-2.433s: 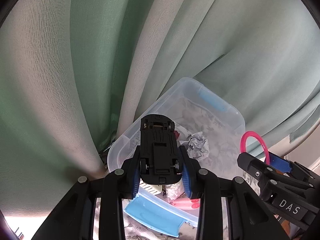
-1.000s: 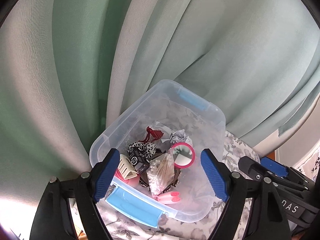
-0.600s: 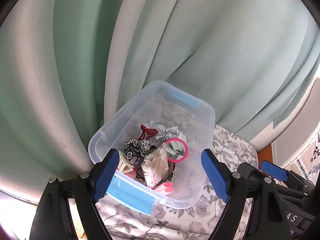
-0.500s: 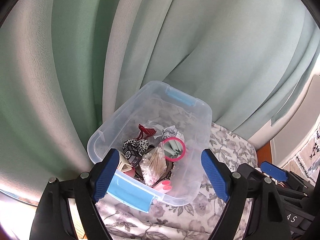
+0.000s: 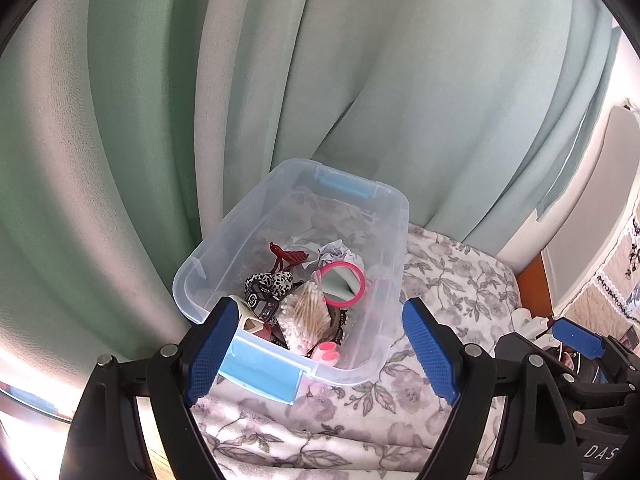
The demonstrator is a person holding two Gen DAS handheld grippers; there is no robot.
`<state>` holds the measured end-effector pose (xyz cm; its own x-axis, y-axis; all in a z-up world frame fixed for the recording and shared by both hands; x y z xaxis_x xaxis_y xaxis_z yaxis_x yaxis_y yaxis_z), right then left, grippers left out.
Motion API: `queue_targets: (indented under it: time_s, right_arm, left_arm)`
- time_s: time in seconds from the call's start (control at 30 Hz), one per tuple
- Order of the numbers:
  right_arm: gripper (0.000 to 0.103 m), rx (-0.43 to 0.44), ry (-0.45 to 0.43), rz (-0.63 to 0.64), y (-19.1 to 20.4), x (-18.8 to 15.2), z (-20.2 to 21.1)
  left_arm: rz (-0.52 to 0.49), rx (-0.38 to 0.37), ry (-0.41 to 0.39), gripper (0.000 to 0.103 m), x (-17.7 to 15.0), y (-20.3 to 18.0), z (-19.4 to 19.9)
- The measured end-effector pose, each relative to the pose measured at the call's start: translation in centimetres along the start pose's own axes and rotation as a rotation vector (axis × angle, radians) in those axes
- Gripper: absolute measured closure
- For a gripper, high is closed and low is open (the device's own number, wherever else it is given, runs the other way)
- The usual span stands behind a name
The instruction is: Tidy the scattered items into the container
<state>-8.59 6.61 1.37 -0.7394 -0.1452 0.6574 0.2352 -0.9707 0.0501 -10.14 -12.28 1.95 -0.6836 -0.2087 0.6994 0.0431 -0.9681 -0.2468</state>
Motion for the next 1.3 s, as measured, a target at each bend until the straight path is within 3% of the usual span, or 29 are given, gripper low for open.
queue_targets:
  time_s: [0.87,1.1,1.3]
  right_arm:
    - [0.0,-0.04,0.008,-0.157,-5.9,-3.7,1.6]
    - [0.0,-0.05,0.029,-0.176,-6.3,-4.5,1.7]
    - [0.0,-0.054,0.041,-0.178,-6.2,-4.8,1.8]
  left_arm:
    - [-0.181,0.049,0.071,0.018,-2.2,-6.2,0.1]
    - [-0.223,0.078,0.092,0.018,-2.5,-7.1,-0.2]
    - [-0.221,0.06,0.113,0.018,-2.7,-7.2,-0.4]
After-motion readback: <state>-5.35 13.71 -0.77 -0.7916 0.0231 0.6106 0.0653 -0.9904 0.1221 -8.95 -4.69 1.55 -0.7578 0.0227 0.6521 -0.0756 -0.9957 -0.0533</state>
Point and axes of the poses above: each gripper's, at about its wrist camera, not at the fingertips, and z roughly against the way its jaws point, y to its left, x to its top, the point moved 1 cm from there along -z, roughly the way its jaws point, and after that the axes turned 7 degrees about -x, right-handed, at the moved point
